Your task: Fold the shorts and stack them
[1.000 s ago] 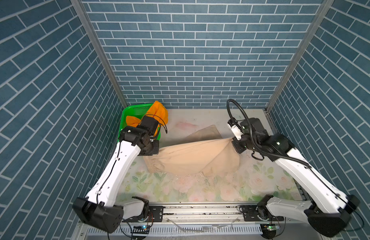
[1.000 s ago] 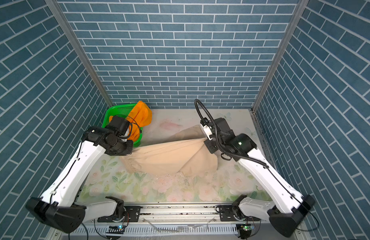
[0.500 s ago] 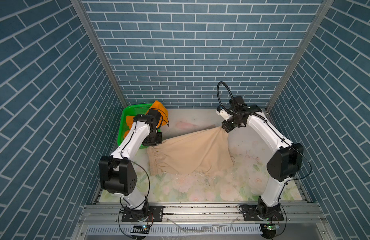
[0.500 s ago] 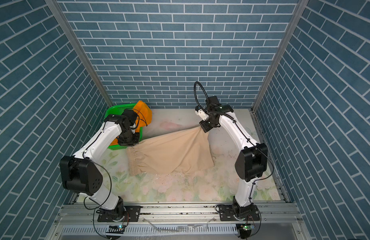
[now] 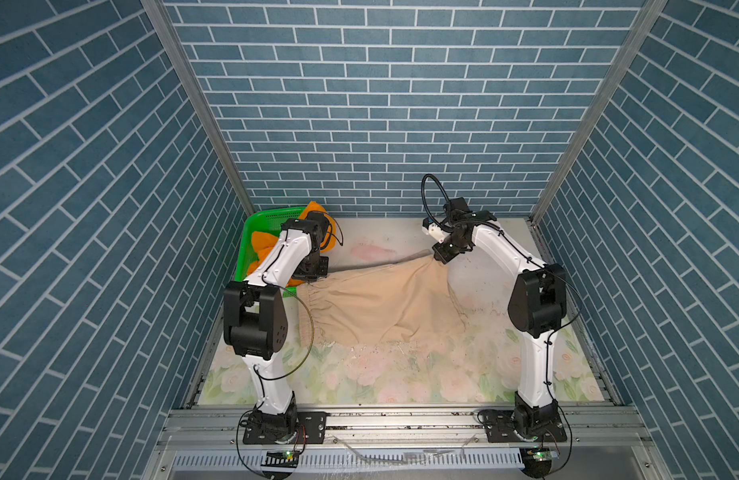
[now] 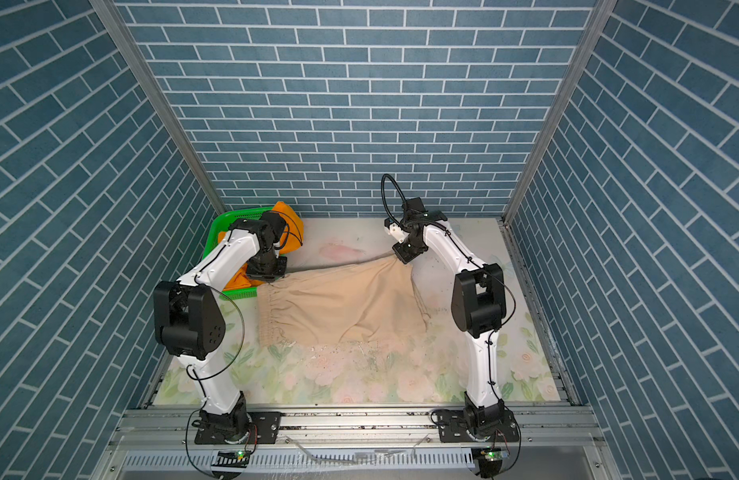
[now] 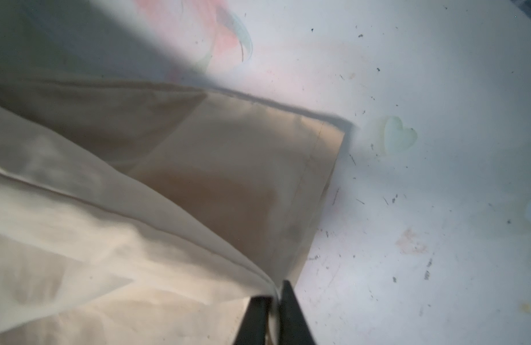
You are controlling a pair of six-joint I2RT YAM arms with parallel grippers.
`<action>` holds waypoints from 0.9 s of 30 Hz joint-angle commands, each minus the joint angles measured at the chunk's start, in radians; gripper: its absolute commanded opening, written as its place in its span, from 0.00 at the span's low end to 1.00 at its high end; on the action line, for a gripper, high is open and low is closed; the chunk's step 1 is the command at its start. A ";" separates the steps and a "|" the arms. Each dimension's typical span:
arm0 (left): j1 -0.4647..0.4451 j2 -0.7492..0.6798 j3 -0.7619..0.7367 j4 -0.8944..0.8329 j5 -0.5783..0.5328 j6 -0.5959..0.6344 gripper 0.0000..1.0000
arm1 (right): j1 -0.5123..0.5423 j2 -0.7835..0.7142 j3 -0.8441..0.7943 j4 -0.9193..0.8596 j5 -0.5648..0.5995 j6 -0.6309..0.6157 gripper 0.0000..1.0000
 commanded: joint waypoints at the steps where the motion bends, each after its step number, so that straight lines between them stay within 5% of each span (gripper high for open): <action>1: 0.011 0.011 0.016 0.029 -0.042 -0.001 0.36 | -0.004 0.002 0.027 0.075 -0.060 0.027 0.43; 3: 0.011 0.000 0.021 0.040 -0.002 0.002 0.65 | -0.006 -0.030 0.000 0.138 -0.081 0.090 0.61; 6: 0.013 -0.035 0.039 0.046 0.071 -0.004 1.00 | -0.037 -0.098 -0.066 0.193 -0.137 0.197 0.71; 12: 0.031 -0.129 0.060 0.002 0.114 -0.013 1.00 | -0.122 -0.367 -0.422 0.237 -0.157 0.330 0.77; 18: 0.044 -0.324 -0.144 0.062 0.185 -0.056 1.00 | -0.126 -0.564 -0.789 0.256 -0.164 0.388 0.79; 27: 0.055 -0.542 -0.436 0.155 0.245 -0.142 1.00 | -0.124 -0.623 -1.022 0.357 -0.136 0.430 0.80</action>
